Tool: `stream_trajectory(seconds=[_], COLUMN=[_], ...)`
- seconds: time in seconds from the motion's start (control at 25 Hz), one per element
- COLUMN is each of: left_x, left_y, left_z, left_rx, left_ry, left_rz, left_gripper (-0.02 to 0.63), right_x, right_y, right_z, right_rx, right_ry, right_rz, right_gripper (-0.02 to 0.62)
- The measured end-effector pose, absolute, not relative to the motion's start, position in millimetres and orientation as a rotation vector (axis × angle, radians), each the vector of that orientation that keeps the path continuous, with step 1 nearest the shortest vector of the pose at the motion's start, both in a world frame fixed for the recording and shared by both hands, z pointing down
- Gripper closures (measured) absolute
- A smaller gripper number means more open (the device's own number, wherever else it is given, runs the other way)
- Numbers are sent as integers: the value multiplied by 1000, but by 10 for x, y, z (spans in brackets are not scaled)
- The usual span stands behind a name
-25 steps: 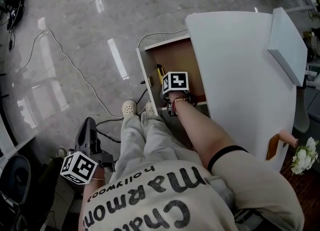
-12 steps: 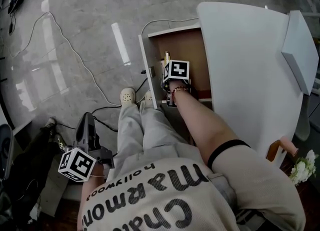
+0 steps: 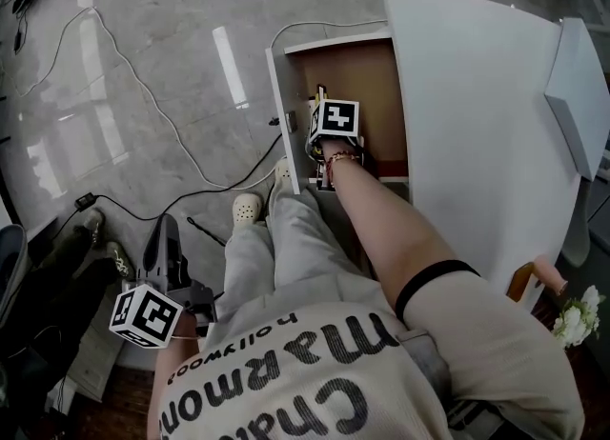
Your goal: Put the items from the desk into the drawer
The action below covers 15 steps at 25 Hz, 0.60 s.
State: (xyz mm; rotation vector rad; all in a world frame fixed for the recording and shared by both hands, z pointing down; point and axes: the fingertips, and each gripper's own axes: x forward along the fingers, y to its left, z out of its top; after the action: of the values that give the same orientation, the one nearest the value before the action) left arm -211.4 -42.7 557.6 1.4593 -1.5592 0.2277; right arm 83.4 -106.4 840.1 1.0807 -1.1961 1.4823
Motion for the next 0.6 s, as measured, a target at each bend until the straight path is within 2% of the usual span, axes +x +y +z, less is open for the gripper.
stream_trajectory(seconds=[0.32, 0.6], left_x=[-2105, -2200], left_y=[-447, -338], left_z=[5595, 5469], left_rx=[1525, 1614], left_ry=[-1505, -1427], left_rz=[217, 158], left_gripper=[604, 604], right_x=[813, 630], right_y=[-1134, -1111], right_z=[8272, 7698], right_rx=[1137, 1236], right_ry=[-1256, -1355], right_rz=[1434, 1493], right_gripper=[411, 375])
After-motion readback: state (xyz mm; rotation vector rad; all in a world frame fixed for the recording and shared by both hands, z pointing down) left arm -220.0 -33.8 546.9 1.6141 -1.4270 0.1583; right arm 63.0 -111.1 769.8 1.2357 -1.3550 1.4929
